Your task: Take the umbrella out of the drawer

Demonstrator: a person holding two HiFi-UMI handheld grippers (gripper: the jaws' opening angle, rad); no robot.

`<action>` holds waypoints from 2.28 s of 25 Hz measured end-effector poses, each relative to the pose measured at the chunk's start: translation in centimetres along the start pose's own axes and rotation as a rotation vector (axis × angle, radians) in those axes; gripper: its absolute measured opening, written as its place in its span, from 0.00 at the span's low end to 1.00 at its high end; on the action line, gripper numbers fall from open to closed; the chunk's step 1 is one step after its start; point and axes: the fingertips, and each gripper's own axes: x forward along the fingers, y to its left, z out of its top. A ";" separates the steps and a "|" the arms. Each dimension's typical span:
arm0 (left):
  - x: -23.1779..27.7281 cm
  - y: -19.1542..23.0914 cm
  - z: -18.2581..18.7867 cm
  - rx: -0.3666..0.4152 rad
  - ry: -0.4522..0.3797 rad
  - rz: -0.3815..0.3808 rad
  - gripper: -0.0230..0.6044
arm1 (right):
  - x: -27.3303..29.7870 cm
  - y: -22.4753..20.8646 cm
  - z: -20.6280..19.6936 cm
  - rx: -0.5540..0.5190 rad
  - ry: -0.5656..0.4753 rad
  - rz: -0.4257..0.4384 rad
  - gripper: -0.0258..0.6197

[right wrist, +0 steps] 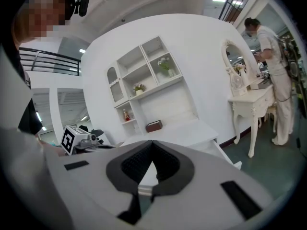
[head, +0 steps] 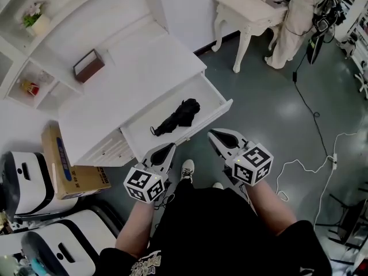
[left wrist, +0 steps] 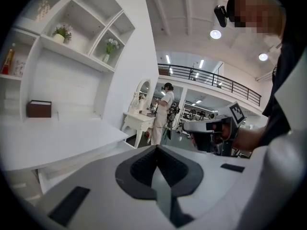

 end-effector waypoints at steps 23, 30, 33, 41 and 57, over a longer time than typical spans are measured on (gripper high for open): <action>7.7 11.0 -2.5 0.078 0.215 -0.149 0.04 | 6.7 -5.0 -1.0 0.110 -0.012 -0.236 0.04; 10.8 13.1 -4.7 0.107 0.307 -0.200 0.04 | 7.0 -6.6 -2.1 0.163 -0.015 -0.323 0.04; 12.3 14.0 -5.7 0.122 0.343 -0.214 0.05 | 7.0 -7.3 -2.6 0.182 -0.014 -0.354 0.04; 15.4 16.0 -8.6 0.126 0.443 -0.236 0.19 | 6.7 -8.7 -3.4 0.218 -0.012 -0.420 0.04; 21.0 20.2 -17.2 0.135 0.688 -0.196 0.46 | 6.0 -10.4 -5.5 0.279 0.020 -0.482 0.04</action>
